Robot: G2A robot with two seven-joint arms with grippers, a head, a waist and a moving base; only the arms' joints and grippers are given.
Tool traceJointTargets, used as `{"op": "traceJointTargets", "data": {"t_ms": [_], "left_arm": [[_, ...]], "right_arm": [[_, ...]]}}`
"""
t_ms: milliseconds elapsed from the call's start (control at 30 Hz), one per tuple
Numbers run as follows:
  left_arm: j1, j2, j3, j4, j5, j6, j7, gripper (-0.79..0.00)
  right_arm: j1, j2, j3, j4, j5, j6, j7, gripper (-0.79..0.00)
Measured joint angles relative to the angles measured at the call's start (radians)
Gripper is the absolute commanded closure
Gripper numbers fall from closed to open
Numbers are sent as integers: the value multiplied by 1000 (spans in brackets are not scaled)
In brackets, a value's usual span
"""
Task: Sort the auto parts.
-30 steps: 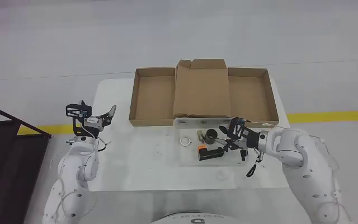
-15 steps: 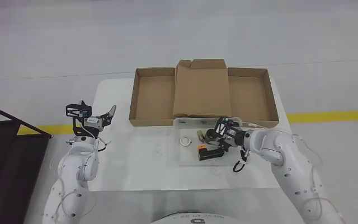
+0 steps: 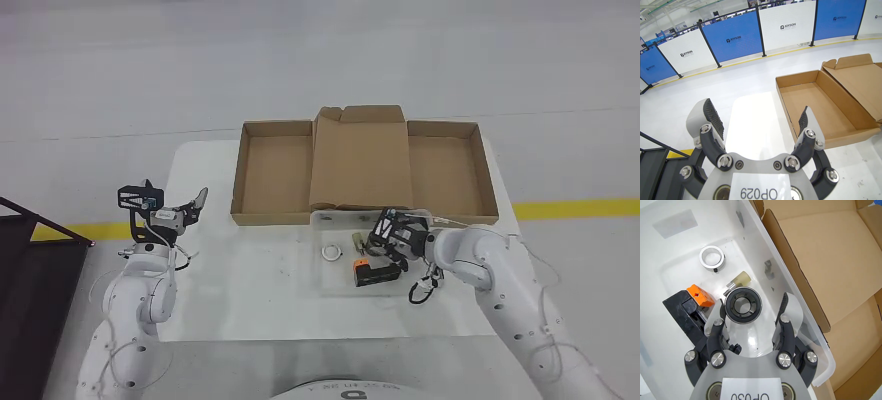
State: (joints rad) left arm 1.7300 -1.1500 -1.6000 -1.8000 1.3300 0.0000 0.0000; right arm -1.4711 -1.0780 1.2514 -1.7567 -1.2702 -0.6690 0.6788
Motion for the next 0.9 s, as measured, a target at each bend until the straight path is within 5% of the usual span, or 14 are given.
{"op": "traceJointTargets", "data": {"t_ms": [400, 467, 567, 900], "left_arm": [[0, 0, 0, 0, 0, 0, 0, -785], [0, 0, 0, 0, 0, 0, 0, -785], [0, 0, 0, 0, 0, 0, 0, -785], [0, 0, 0, 0, 0, 0, 0, -785]], "right_arm": [[22, 0, -45, 22, -19, 14, 5, -342], [23, 1, -49, 24, -19, 12, 6, -280], [28, 2, -54, 29, -12, 3, 5, 0], [-7, 20, 21, 9, 64, -68, -95, 0]]}}
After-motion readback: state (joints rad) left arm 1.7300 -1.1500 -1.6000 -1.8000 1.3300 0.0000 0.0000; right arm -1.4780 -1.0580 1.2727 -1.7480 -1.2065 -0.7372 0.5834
